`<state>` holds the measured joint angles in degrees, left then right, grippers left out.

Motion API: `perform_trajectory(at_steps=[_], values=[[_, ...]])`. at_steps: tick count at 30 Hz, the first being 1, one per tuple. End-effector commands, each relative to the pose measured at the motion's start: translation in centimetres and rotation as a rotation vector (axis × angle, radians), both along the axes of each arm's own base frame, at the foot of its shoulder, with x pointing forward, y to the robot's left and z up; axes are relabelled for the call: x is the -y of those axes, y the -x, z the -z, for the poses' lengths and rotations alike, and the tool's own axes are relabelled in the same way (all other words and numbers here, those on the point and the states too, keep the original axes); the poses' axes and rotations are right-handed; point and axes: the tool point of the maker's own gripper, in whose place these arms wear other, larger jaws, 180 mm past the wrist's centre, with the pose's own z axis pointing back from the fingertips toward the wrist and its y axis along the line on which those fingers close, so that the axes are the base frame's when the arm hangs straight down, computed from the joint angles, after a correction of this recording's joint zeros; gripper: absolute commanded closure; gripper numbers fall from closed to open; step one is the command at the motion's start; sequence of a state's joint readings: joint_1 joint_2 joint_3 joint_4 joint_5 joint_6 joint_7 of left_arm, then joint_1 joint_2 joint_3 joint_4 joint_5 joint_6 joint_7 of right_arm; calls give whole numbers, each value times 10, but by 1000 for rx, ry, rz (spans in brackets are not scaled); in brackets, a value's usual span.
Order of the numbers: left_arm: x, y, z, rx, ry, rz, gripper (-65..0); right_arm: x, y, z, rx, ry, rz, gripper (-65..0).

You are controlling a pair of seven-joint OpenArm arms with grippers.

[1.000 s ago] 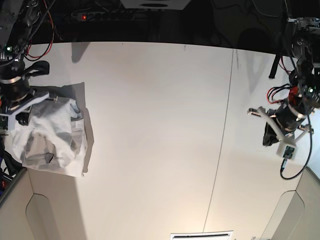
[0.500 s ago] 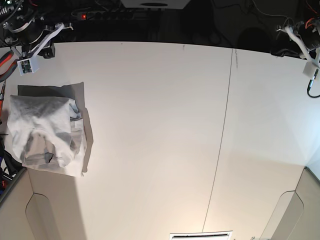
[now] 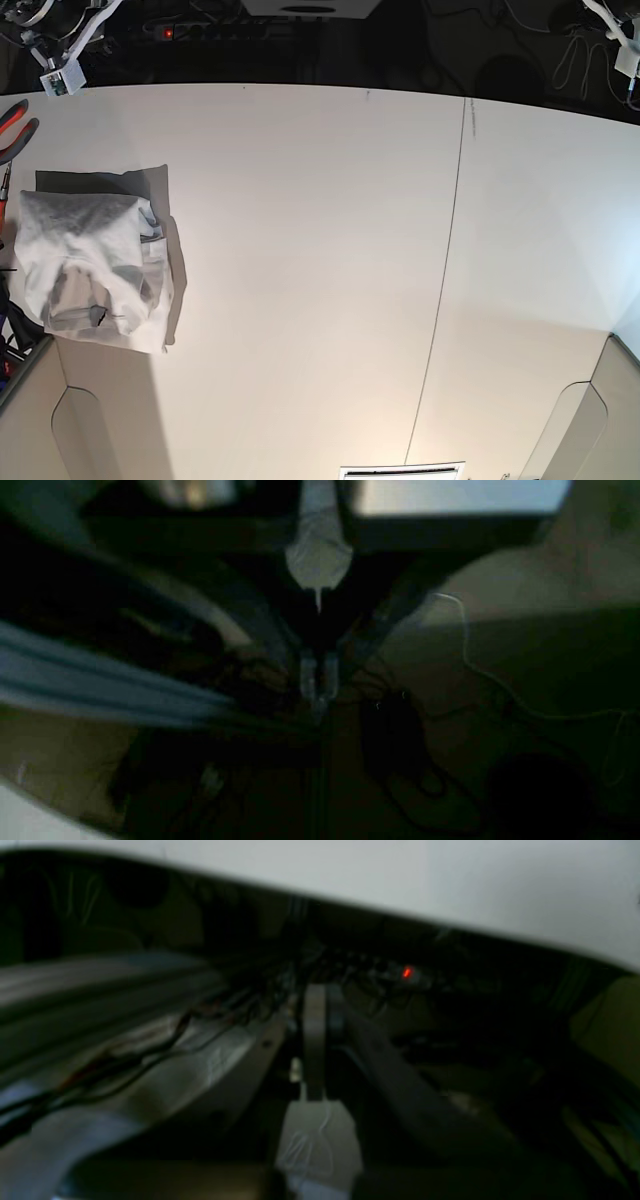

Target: Layout the t-shirt on the table in an organized manner, then fold the t-shirt properly

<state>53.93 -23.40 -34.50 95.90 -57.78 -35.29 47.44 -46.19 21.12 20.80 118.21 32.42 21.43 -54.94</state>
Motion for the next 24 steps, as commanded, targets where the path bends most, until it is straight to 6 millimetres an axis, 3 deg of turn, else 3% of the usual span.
perform_trajectory(at_steps=[1, 5, 8, 14, 18, 24], values=[[2, 7, 6, -5, 12, -5, 0, 0, 6, 3, -20, -15, -13, 0], [23, 45, 58, -87, 12, 23, 0, -2, 51, 44, -184, -68, -63, 0], [47, 64, 92, -136, 41, 68, 0, -13, 72, 74, -223, -116, -69, 0], [103, 67, 141, -133, 87, 178, 0, -34, 110, 123, -339, -154, -101, 0], [134, 58, 172, -149, 31, 267, 0, -25, 101, 158, -327, -44, -156, 0], [138, 43, 206, -165, -110, 291, 0, -21, 56, 200, -325, 147, 26, 0]])
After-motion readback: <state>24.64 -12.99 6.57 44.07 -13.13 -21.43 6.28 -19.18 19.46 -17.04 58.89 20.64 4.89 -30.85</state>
